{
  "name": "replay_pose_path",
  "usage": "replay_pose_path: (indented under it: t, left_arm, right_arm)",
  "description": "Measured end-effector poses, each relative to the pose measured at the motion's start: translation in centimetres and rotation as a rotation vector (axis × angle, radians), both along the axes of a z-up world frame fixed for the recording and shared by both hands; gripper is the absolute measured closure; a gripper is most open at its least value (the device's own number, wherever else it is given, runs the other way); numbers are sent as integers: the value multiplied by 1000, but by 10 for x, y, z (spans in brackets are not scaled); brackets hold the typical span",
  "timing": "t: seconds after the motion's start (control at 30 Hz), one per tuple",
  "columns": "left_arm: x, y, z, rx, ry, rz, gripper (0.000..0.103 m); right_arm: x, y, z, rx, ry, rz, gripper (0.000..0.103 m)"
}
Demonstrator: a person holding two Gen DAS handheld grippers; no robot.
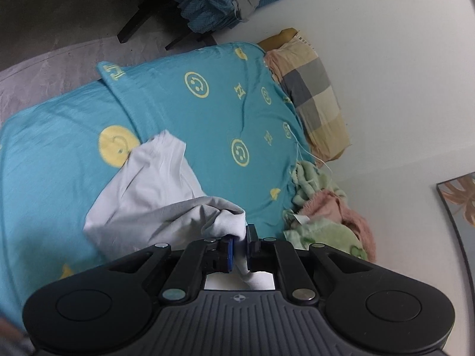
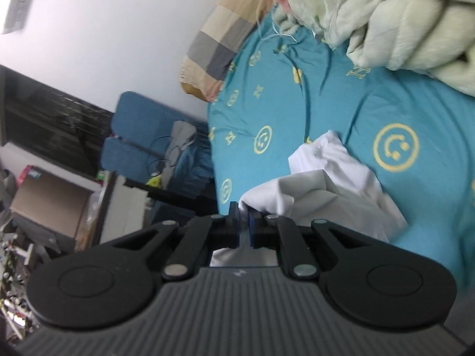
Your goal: Fold clothes
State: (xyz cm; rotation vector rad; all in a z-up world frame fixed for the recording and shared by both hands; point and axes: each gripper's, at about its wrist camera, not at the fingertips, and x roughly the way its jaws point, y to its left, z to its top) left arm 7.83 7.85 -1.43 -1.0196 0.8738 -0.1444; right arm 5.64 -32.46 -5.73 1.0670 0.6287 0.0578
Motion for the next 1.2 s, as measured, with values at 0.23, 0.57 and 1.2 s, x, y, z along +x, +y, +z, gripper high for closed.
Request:
replay_pose_path:
  t: [0.23, 0.57, 1.2]
  left_arm:
    - [74, -9, -50, 64, 36, -41, 94]
    - [158, -20, -115, 170, 75, -113, 92]
    - [140, -89, -100, 708, -156, -379, 22]
  right_arm:
    - [98, -9, -55, 7, 99, 4, 94]
    - [164, -12, -122, -36, 184, 55, 94]
    - [164, 39, -86, -625, -17, 259, 36]
